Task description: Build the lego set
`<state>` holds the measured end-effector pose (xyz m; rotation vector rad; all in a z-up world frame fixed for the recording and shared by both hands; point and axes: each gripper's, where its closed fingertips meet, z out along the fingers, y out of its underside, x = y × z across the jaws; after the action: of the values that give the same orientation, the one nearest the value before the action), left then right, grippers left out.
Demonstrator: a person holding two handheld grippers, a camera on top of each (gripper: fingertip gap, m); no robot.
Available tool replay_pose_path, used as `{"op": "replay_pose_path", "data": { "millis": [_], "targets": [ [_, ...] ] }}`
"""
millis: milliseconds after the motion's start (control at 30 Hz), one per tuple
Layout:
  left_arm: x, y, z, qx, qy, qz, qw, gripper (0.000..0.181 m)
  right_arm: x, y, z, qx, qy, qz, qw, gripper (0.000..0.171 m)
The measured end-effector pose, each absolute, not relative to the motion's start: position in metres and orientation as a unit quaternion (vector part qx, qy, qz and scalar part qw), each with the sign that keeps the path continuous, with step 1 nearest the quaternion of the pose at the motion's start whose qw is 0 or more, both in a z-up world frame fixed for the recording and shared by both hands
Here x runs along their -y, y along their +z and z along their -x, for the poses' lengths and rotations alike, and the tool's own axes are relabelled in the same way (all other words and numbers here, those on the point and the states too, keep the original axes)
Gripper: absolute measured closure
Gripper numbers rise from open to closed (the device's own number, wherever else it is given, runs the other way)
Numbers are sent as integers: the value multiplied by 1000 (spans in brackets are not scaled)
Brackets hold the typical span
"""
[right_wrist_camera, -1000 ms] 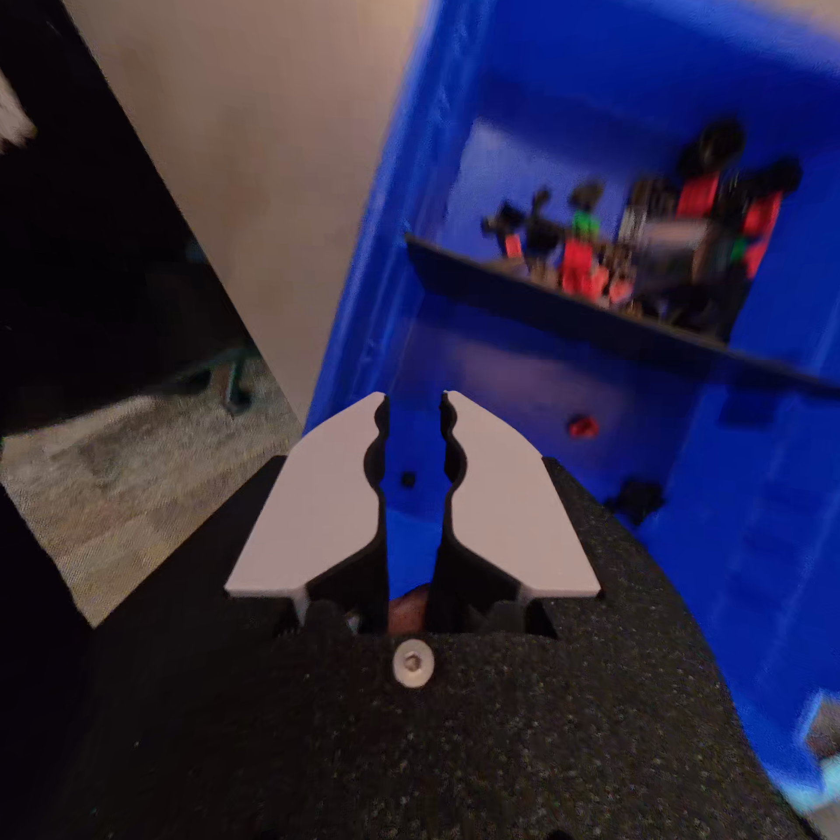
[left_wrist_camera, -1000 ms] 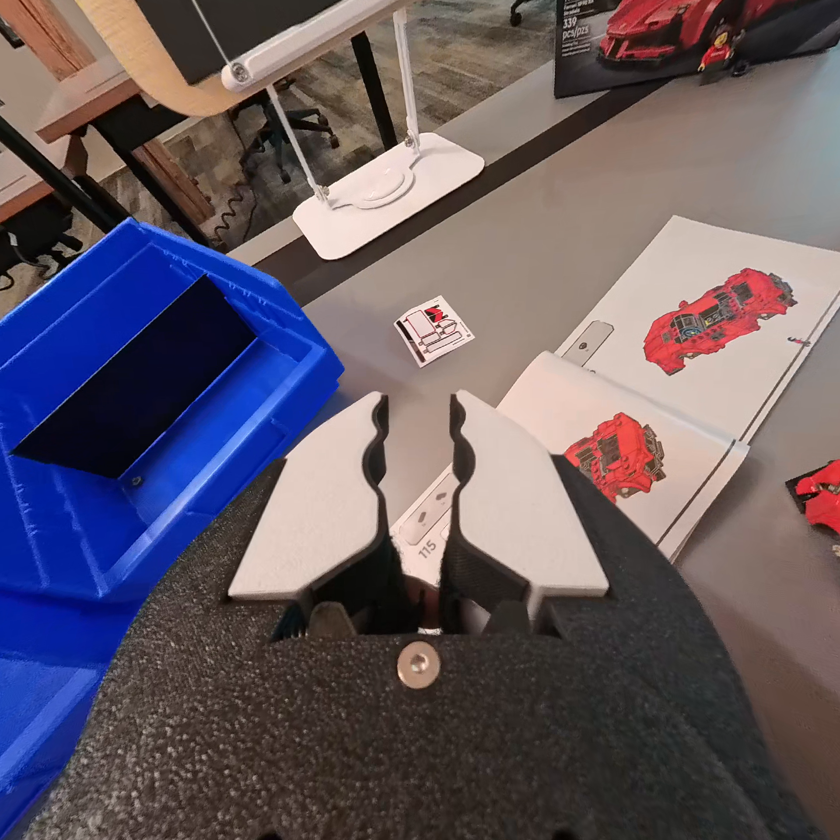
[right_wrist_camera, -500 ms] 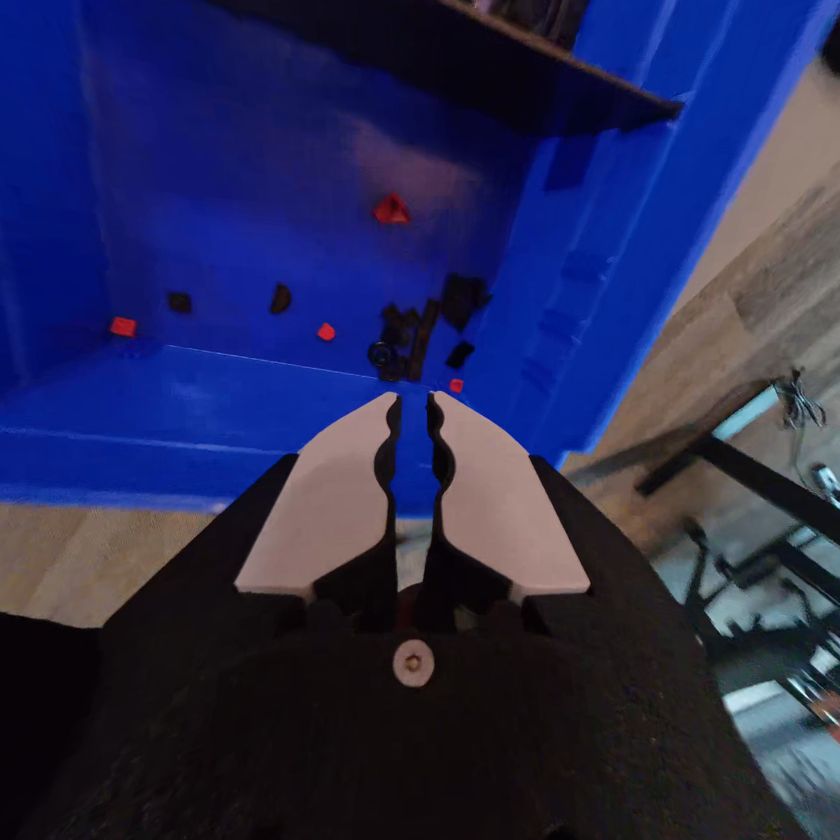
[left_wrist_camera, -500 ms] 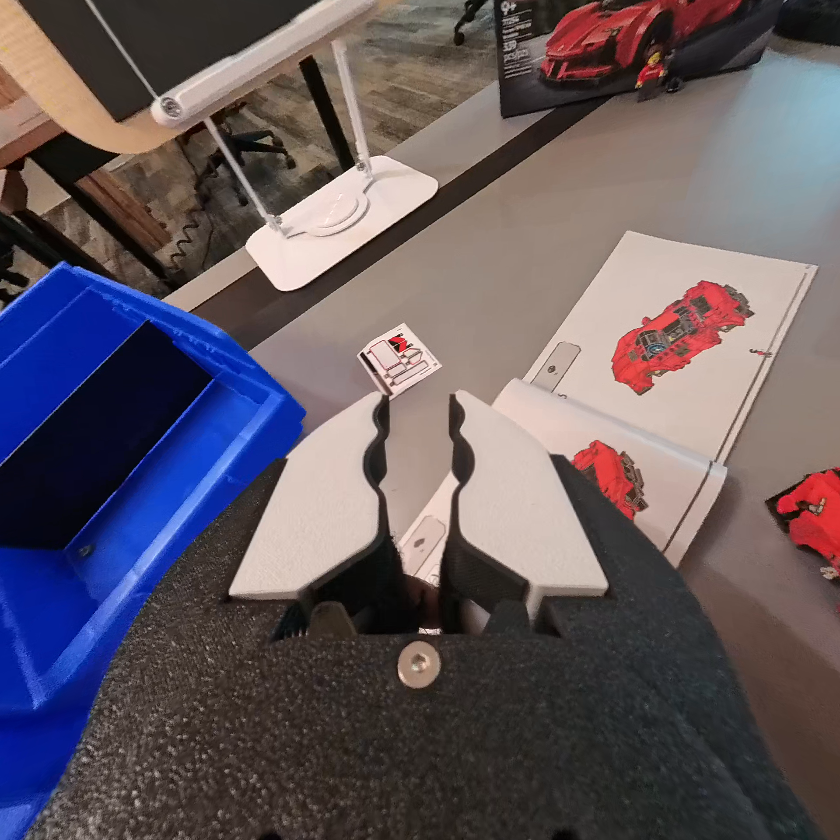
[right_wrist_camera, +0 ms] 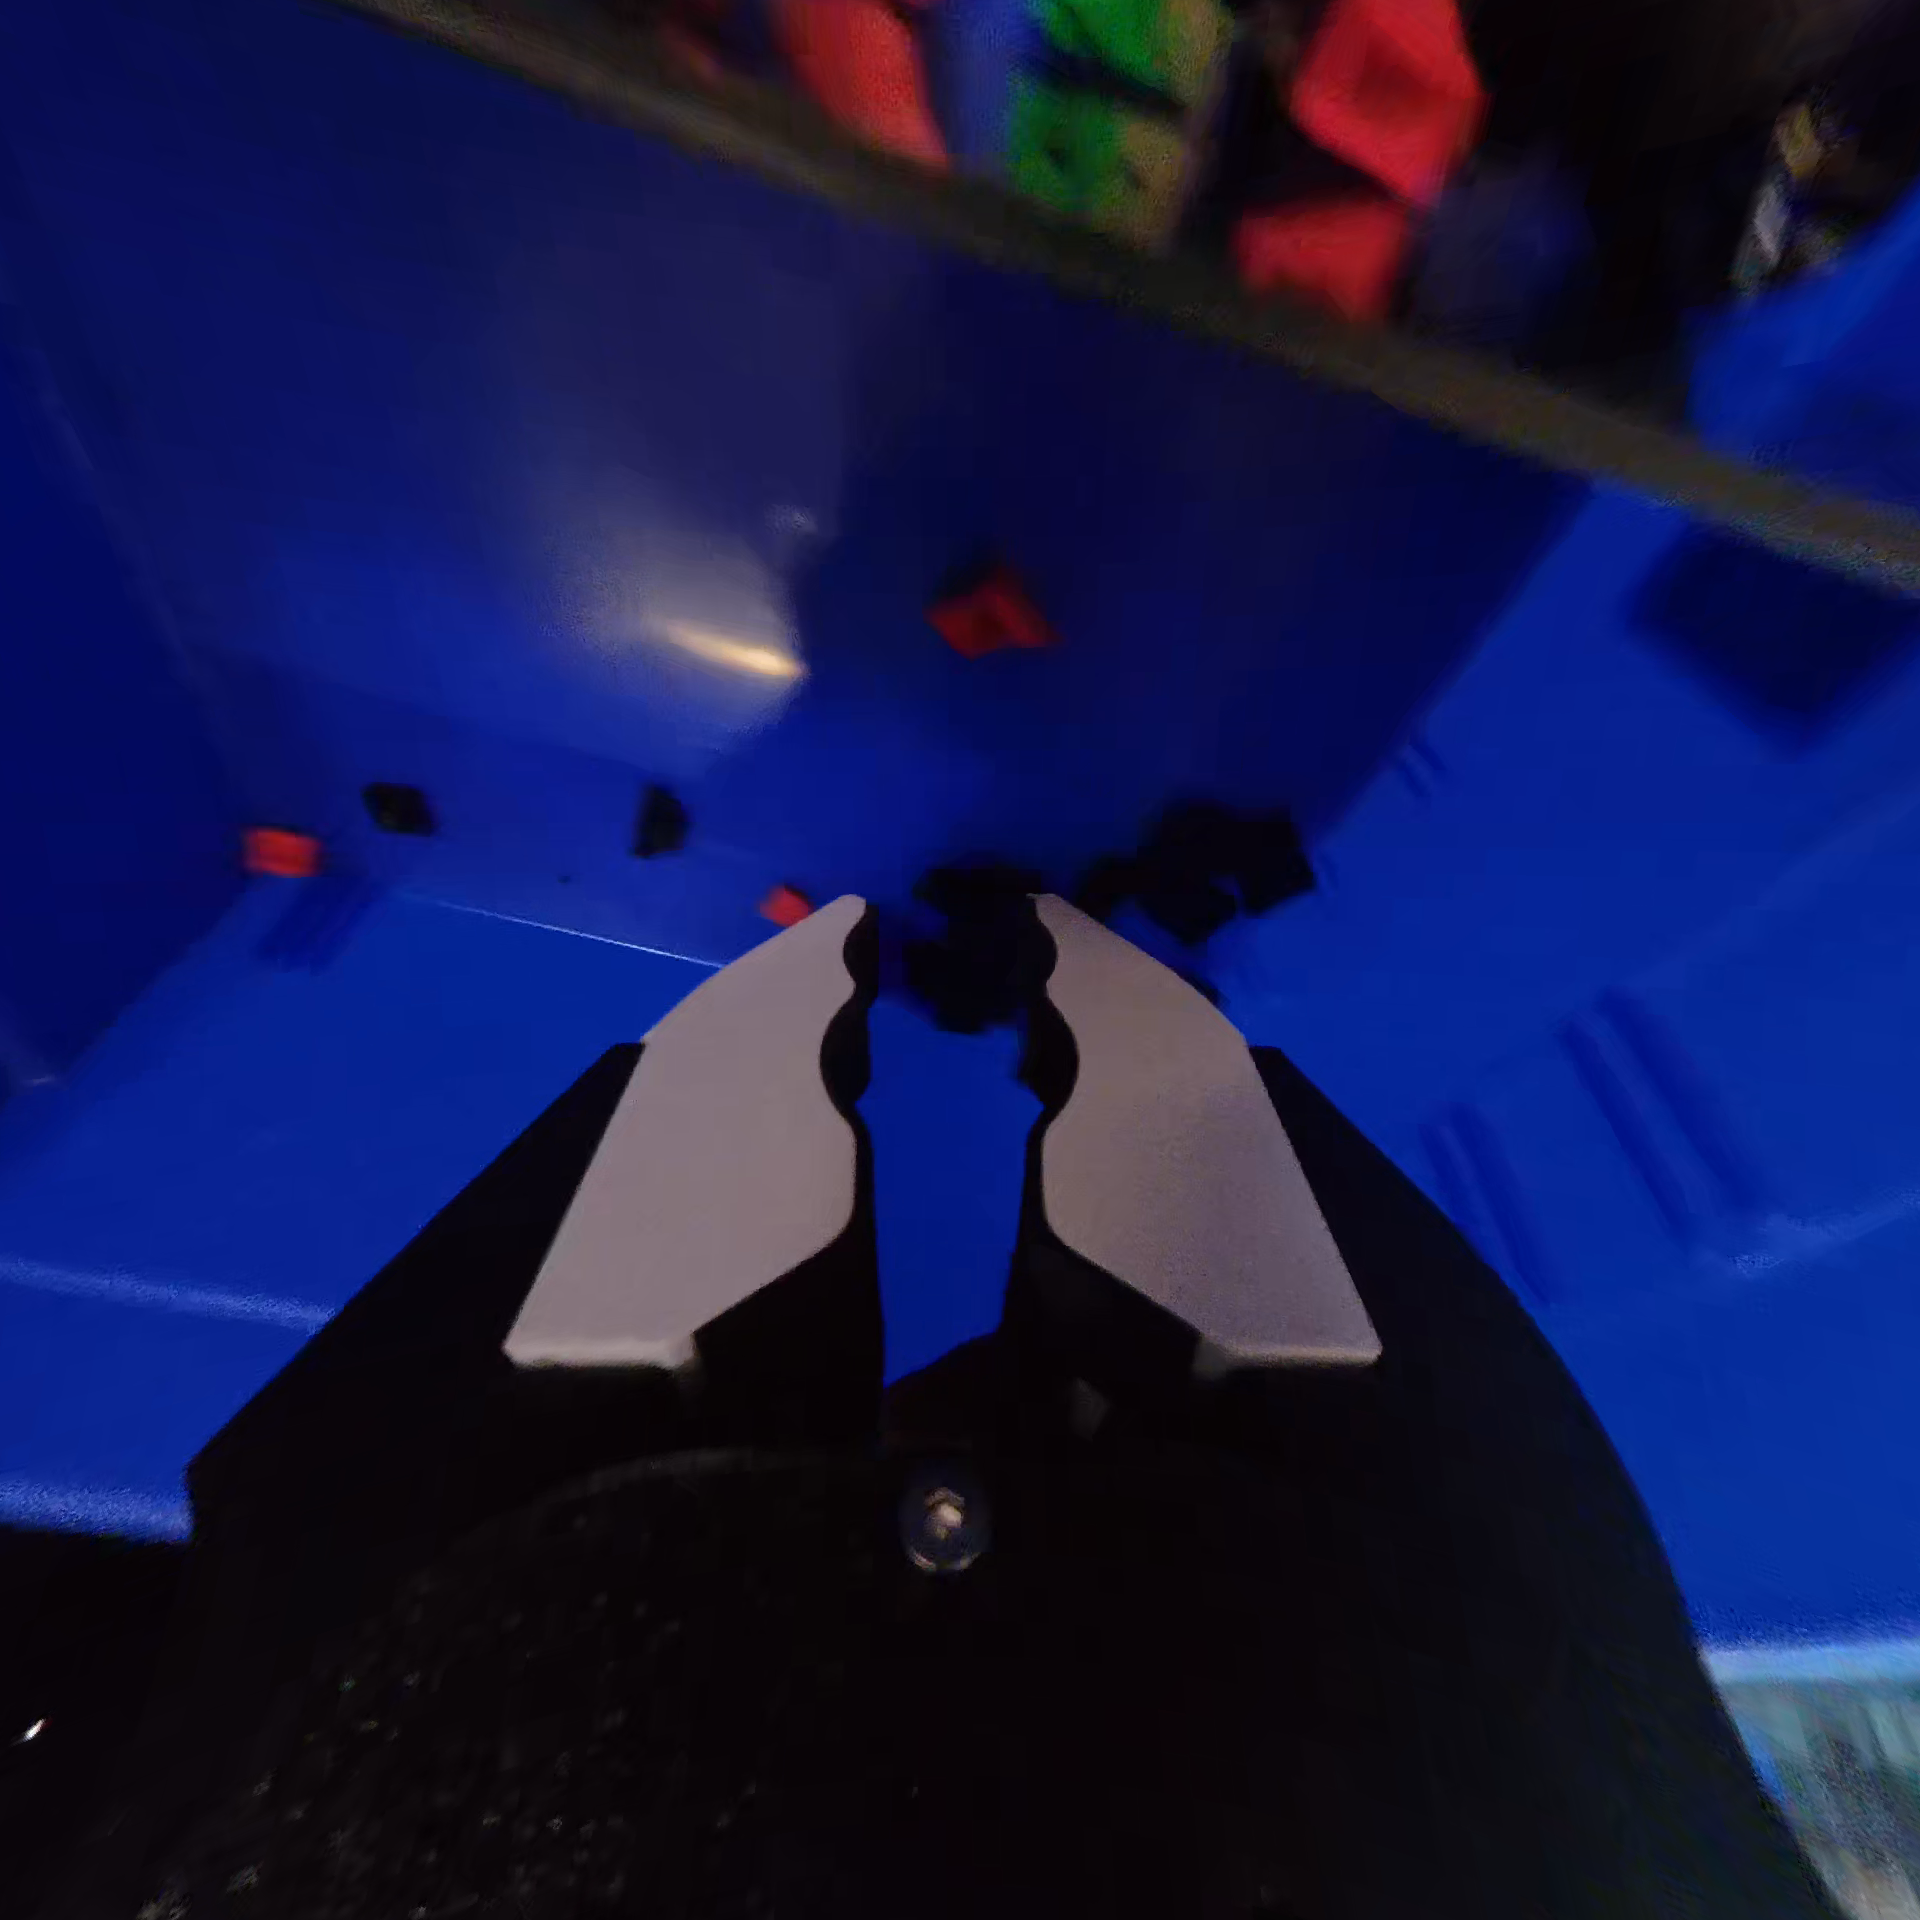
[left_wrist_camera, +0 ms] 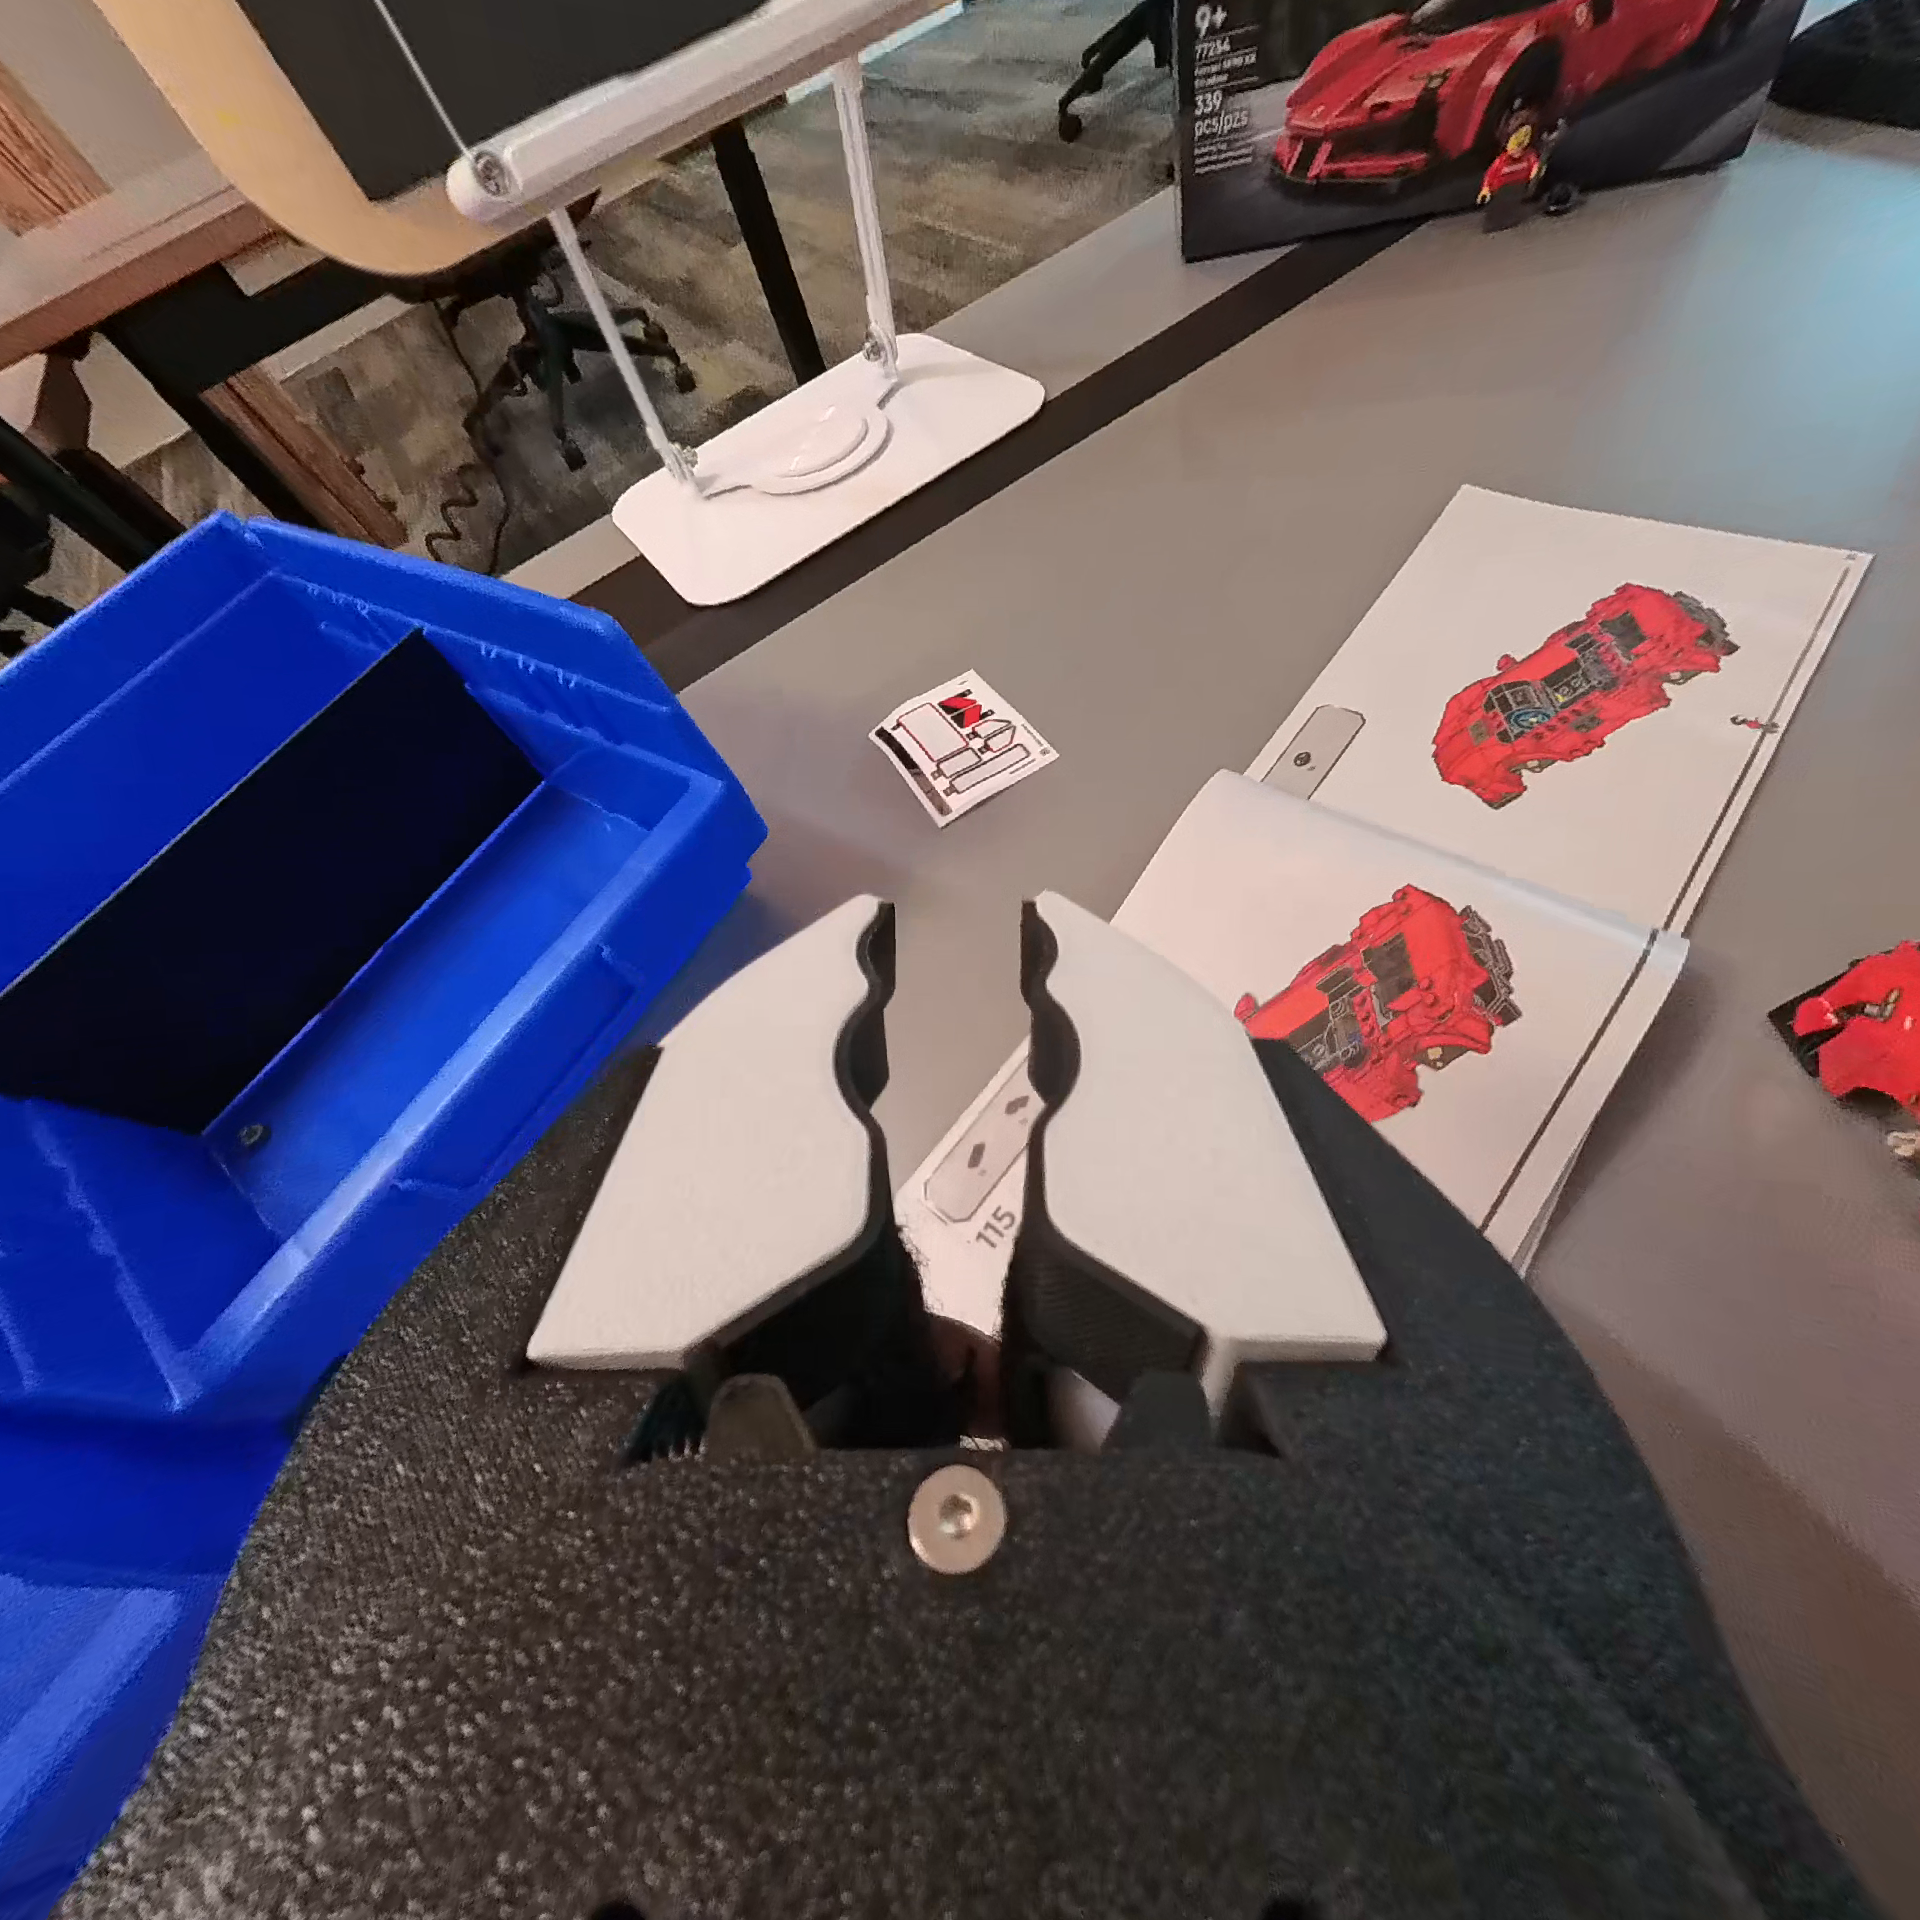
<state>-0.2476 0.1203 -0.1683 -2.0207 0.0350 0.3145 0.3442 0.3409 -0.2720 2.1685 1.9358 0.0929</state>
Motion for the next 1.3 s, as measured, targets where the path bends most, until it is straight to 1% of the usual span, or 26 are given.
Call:
{"op": "replay_pose_path", "data": {
  "millis": [33,133,233,367,433,500,600,700,767,800,900,1033,1200,1300],
  "targets": [
    [-119,-169,248,-14,131,843,522,158,-330,-270,-335,-673,-8,-730,118,145],
    [-114,-170,250,-12,134,843,521,158,-324,-253,-312,-684,-50,-725,64,139],
    [-109,-172,255,-7,138,844,518,158,-332,-230,-293,-708,-58,-704,-28,135],
    [-104,-171,258,-3,141,842,520,159,-326,-204,-255,-781,-83,-603,-143,131],
    [-102,-171,258,-4,142,842,520,159,-324,-201,-243,-819,-61,-544,-174,132],
    [-100,-174,257,-4,139,844,519,158,-319,-205,-234,-848,-49,-496,-182,133],
    [-96,-176,255,-11,136,846,515,158,-309,-219,-225,-876,-42,-454,-157,135],
    [-93,-178,250,-23,127,847,516,159,-297,-232,-212,-891,-66,-428,-137,151],
    [-92,-182,247,-35,121,849,512,159,-291,-234,-200,-888,-95,-425,-146,160],
    [-91,-184,246,-41,122,852,508,159,-289,-233,-193,-884,-115,-426,-155,161],
    [-86,-189,247,-58,133,856,496,159,-281,-231,-174,-876,-161,-420,-173,163],
    [-72,-200,251,-49,112,864,489,159,-278,-231,-153,-873,-165,-419,-190,163],
    [-56,-222,254,-59,82,885,455,159,-272,-230,-129,-866,-169,-428,-198,164],
    [-63,-227,252,-50,62,884,461,160,-266,-229,-112,-857,-185,-432,-209,163]
  ]
}}
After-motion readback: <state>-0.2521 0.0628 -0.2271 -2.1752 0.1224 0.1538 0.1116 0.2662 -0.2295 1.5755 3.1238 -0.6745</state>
